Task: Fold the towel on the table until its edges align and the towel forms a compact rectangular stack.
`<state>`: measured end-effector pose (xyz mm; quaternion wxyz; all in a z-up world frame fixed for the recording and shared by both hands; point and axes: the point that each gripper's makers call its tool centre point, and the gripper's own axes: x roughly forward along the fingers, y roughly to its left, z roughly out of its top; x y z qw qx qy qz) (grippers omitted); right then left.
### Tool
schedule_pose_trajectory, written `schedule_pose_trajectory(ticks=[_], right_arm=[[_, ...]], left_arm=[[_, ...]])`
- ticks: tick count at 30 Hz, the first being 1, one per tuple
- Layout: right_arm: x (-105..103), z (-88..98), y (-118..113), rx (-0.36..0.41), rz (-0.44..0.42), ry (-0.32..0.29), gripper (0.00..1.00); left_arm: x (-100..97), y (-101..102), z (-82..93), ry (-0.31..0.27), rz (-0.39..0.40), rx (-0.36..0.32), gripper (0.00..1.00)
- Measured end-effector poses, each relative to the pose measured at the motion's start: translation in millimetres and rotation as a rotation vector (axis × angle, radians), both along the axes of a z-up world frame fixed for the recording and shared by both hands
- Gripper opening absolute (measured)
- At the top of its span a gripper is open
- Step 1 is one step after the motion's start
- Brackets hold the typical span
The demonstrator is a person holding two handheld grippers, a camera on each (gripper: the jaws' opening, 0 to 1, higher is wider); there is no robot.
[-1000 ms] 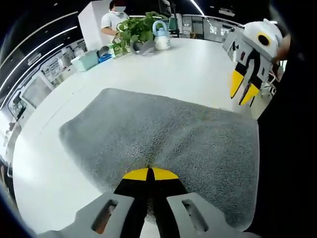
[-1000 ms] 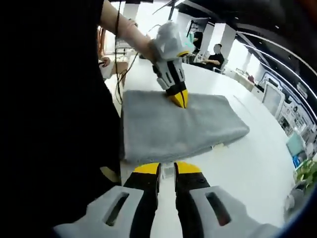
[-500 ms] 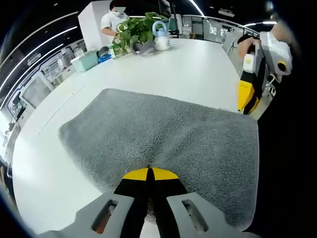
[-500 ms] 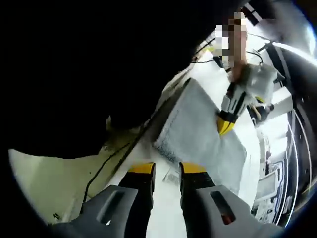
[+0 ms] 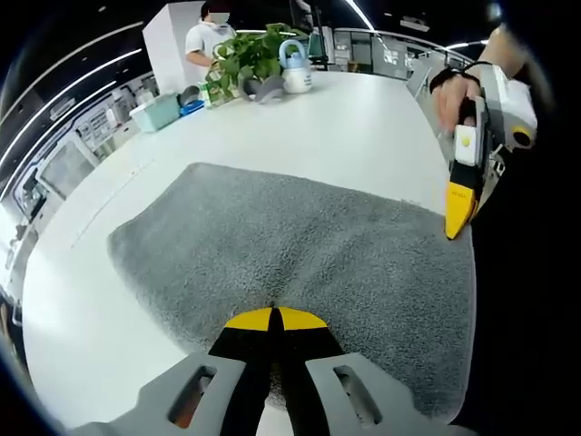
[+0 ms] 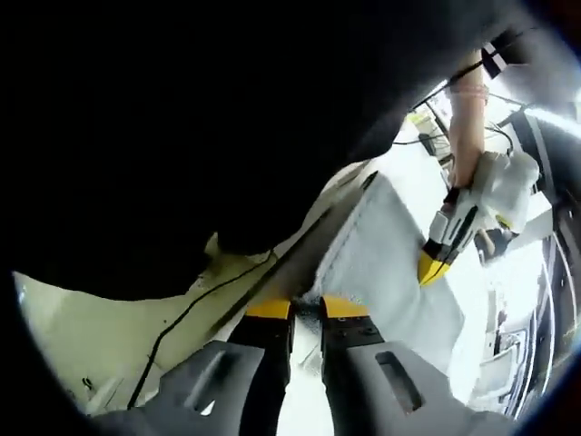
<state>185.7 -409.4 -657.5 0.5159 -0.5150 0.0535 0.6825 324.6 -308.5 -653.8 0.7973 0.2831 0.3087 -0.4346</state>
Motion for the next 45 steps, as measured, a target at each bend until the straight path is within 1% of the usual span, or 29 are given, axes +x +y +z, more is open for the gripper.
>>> schedule_pose_trajectory(ticks=[2, 4, 6, 8, 9, 10, 11, 12, 13, 15, 16, 17, 18, 19, 20, 21, 22, 23, 25, 27, 29, 30, 31, 33, 36, 37, 39, 42, 45], right_arm=[[2.8, 1.4, 1.6, 0.045, -0.169, 0.175, 0.04], [5.3, 5.4, 2.8, 0.086, -0.261, 0.289, 0.03], [9.6, 12.3, 2.8, 0.132, -0.349, 0.390, 0.03], [14.3, 19.9, 3.5, 0.185, -0.435, 0.496, 0.03], [18.1, 24.7, 4.6, 0.223, -0.480, 0.556, 0.03], [20.4, 28.1, 5.5, 0.251, -0.513, 0.605, 0.03], [24.2, 34.2, 7.0, 0.295, -0.576, 0.699, 0.03], [28.6, 39.1, 8.5, 0.336, -0.609, 0.752, 0.02], [34.7, 44.2, 8.7, 0.379, -0.654, 0.820, 0.02], [45.3, 46.4, 7.1, 0.419, -0.693, 0.837, 0.02], [46.7, 43.9, 5.1, 0.404, -0.686, 0.825, 0.02], [44.8, 42.6, 5.4, 0.390, -0.662, 0.794, 0.02], [40.9, 38.5, 5.8, 0.356, -0.639, 0.774, 0.02], [39.5, 37.7, 6.2, 0.350, -0.636, 0.774, 0.02], [35.1, 36.9, 9.3, 0.345, -0.634, 0.785, 0.02], [32.9, 36.5, 10.0, 0.340, -0.633, 0.794, 0.02], [31.2, 35.2, 10.4, 0.333, -0.632, 0.788, 0.02], [30.9, 34.3, 9.4, 0.325, -0.633, 0.777, 0.03], [31.1, 34.4, 7.1, 0.319, -0.636, 0.773, 0.03], [31.4, 35.8, 6.4, 0.336, -0.659, 0.795, 0.03], [30.9, 34.7, 6.1, 0.346, -0.670, 0.810, 0.03], [30.6, 33.1, 5.8, 0.344, -0.675, 0.812, 0.03], [29.3, 31.6, 5.6, 0.339, -0.682, 0.820, 0.03], [28.3, 31.5, 5.4, 0.338, -0.686, 0.824, 0.03], [26.0, 31.5, 2.8, 0.327, -0.688, 0.821, 0.03], [25.0, 31.4, 2.2, 0.326, -0.690, 0.829, 0.03], [23.2, 29.6, 0.5, 0.320, -0.695, 0.839, 0.03], [22.1, 27.5, -1.0, 0.318, -0.702, 0.848, 0.03], [22.9, 27.7, -1.3, 0.328, -0.709, 0.853, 0.03]], left_arm=[[-0.4, -0.7, 2.8, -0.073, -0.045, 0.031, 0.01], [-6.7, -0.2, 8.4, -0.079, -0.044, -0.001, 0.03], [-7.7, 8.3, 21.5, -0.095, 0.023, -0.075, 0.14], [-19.2, 14.7, 32.8, -0.057, 0.041, -0.168, 0.23], [-27.4, 20.6, 36.7, -0.042, 0.030, -0.182, 0.23], [-32.1, 27.4, 38.9, -0.050, 0.022, -0.159, 0.22], [-41.4, 32.0, 43.8, -0.057, -0.003, -0.151, 0.22], [-47.9, 33.7, 47.2, -0.046, -0.010, -0.158, 0.21], [-62.2, 31.2, 53.3, 0.026, -0.001, -0.220, 0.21], [-73.3, 27.2, 62.3, 0.075, 0.013, -0.293, 0.20], [-84.7, 24.7, 66.8, 0.095, -0.009, -0.313, 0.20], [-91.0, 25.7, 66.1, 0.081, -0.043, -0.274, 0.20], [-100.0, 24.7, 61.9, 0.045, -0.112, -0.200, 0.20], [-107.6, 23.2, 57.5, 0.053, -0.141, -0.166, 0.20], [-118.7, 16.8, 52.0, 0.091, -0.162, -0.161, 0.20], [-127.6, 9.7, 49.7, 0.128, -0.168, -0.197, 0.20], [-139.2, 3.9, 46.3, 0.151, -0.204, -0.200, 0.20], [-144.3, 6.7, 42.2, 0.142, -0.235, -0.145, 0.20], [-146.0, 25.7, 33.5, 0.082, -0.235, -0.031, 0.20], [-150.7, 42.2, 28.3, 0.014, -0.323, 0.078, 0.20], [-144.6, 55.4, 21.1, -0.060, -0.366, 0.169, 0.19], [-142.9, 53.7, 21.6, -0.088, -0.396, 0.172, 0.17], [-140.4, 47.6, 23.7, -0.142, -0.440, 0.169, 0.13], [-139.2, 41.1, 23.1, -0.200, -0.508, 0.196, 0.12], [-140.2, 33.7, 14.9, -0.200, -0.581, 0.227, 0.15], [-138.1, 35.8, 10.6, -0.204, -0.615, 0.276, 0.16], [-135.9, 38.2, 11.0, -0.192, -0.639, 0.320, 0.16], [-143.5, 46.6, 8.2, -0.172, -0.746, 0.390, 0.17], [-146.3, 48.2, 5.3, -0.224, -0.826, 0.416, 0.18]])
